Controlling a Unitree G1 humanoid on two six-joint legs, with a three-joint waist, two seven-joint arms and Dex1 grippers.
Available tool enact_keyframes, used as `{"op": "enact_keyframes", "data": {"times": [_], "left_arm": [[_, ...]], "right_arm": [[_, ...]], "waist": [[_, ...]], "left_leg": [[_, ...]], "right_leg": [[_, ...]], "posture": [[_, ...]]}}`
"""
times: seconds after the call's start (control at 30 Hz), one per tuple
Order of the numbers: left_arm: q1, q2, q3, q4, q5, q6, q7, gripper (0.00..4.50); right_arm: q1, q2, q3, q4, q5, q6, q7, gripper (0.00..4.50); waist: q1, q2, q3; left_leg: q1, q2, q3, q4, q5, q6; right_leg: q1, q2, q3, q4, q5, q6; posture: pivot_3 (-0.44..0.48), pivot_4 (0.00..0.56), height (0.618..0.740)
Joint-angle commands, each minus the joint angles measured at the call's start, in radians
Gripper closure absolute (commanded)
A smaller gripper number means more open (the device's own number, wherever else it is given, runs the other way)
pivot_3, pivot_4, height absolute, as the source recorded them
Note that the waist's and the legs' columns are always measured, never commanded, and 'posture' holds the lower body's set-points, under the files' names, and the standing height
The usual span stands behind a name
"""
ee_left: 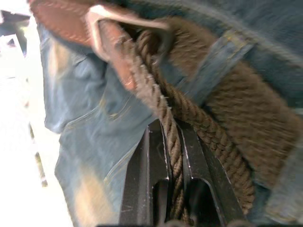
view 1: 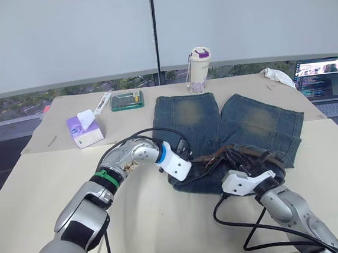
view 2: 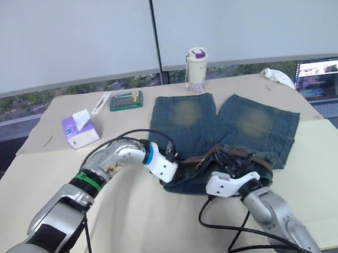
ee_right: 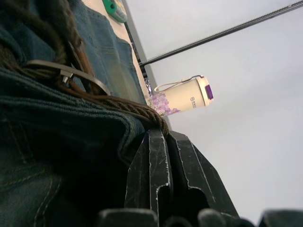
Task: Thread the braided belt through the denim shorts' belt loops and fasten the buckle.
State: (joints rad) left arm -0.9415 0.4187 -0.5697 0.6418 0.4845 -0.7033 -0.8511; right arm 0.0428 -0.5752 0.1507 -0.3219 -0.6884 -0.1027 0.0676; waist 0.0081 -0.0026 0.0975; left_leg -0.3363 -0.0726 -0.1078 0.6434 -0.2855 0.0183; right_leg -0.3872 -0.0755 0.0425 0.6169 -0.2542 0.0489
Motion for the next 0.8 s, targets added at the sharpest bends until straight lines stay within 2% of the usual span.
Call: {"op": "enact_keyframes", "data": {"times": [0.03,0.17,0.47,0.67,0.8], "left_arm": [[-0.015,0.001,0.015,-0.015,-0.061,-0.028,-0.043,4.50],[-0.033,-0.017,0.017,-0.003,-0.060,-0.020,-0.040,4.50],[-0.030,-0.103,0.020,0.062,-0.006,0.043,0.082,4.50],[0.055,-0.136,0.074,0.033,-0.054,0.153,0.143,4.50],[0.161,-0.182,0.119,-0.077,-0.134,0.221,0.146,4.50]], "right_arm": [[-0.018,0.003,-0.019,-0.014,0.001,-0.030,-0.005,4.48],[-0.023,0.008,-0.017,-0.010,-0.002,-0.034,-0.004,4.48],[-0.014,0.033,-0.021,-0.018,-0.007,-0.030,-0.007,4.48],[0.007,0.049,-0.047,-0.025,0.008,-0.019,-0.006,4.48],[0.015,0.067,-0.056,-0.022,0.033,-0.016,0.008,4.48]], "waist": [[0.000,0.000,0.000],[-0.001,0.000,0.000],[0.000,0.000,0.000],[0.000,0.000,0.000],[0.002,0.000,0.000]], "left_leg": [[0.000,0.000,0.000,0.000,0.000,0.000],[0.000,0.000,0.000,0.000,0.000,0.000],[0.000,0.000,0.000,0.000,0.000,0.001],[0.001,0.000,0.000,0.001,0.000,0.001],[0.001,0.000,0.000,0.001,0.000,0.000]], "right_leg": [[0.000,0.000,0.000,0.000,0.000,0.000],[0.000,0.000,0.000,0.000,0.000,0.000],[0.000,0.000,0.000,0.000,0.000,0.000],[0.000,0.000,0.000,0.002,0.000,0.000],[0.000,-0.001,0.001,0.008,0.000,0.000]], "posture": [[0.000,0.150,0.740],[0.000,0.150,0.740],[0.000,0.150,0.740],[0.000,0.150,0.740],[0.000,0.150,0.740]]}}
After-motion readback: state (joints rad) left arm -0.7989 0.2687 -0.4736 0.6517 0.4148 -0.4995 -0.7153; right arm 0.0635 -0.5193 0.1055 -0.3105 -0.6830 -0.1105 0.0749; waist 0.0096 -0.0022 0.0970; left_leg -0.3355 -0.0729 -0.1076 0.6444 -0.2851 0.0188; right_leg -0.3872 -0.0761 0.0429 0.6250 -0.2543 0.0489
